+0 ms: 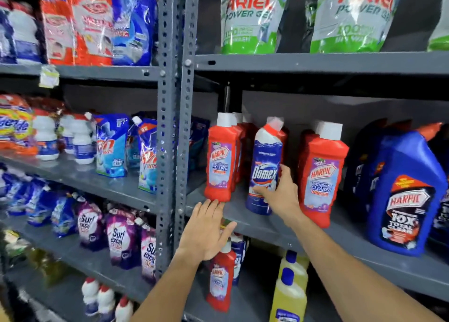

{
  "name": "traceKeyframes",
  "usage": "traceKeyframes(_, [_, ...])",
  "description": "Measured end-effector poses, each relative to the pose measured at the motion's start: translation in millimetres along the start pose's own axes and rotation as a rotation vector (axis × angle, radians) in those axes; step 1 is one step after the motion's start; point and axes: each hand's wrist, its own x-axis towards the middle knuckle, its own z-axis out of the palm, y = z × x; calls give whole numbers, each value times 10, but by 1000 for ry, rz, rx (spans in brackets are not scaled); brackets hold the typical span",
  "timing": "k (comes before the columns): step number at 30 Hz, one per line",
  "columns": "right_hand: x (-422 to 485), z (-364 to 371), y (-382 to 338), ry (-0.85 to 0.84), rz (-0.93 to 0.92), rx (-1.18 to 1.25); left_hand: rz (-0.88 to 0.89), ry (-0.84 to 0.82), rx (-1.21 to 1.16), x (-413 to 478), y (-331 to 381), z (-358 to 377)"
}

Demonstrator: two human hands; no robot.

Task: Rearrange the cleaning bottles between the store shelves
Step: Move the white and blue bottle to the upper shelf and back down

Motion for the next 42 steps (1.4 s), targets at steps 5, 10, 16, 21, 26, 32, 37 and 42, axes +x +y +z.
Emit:
traceKeyframes(5, [-80, -48, -10, 38, -56, 38, 12, 4, -12, 6, -12, 0])
traceKeyframes(10, [-272, -161, -103, 46, -81, 147, 18, -11, -17, 20, -5, -47])
traceKeyframes(16, [-672, -311, -223, 34, -129, 249, -9, -18, -42, -10, 32, -130])
traceKeyframes(21, [-1109, -370, -113, -33, -176, 292, -73, 120, -111, -311, -50, 13])
traceKeyframes(26, [-1574, -240, 298, -126, -106, 257, -145, 200, -173, -927, -13, 519])
traceKeyframes(32, [-2041, 151, 1050, -126, 4, 93, -188, -176, -119, -1521, -31, 1371])
traceKeyframes(37, [-2073, 552, 1623, -111, 134, 24, -229, -525, -250, -1598, -217, 1924])
traceKeyframes(42, [-2001, 968, 2041, -97, 314, -36, -208, -650, -229, -1463, -333, 2303])
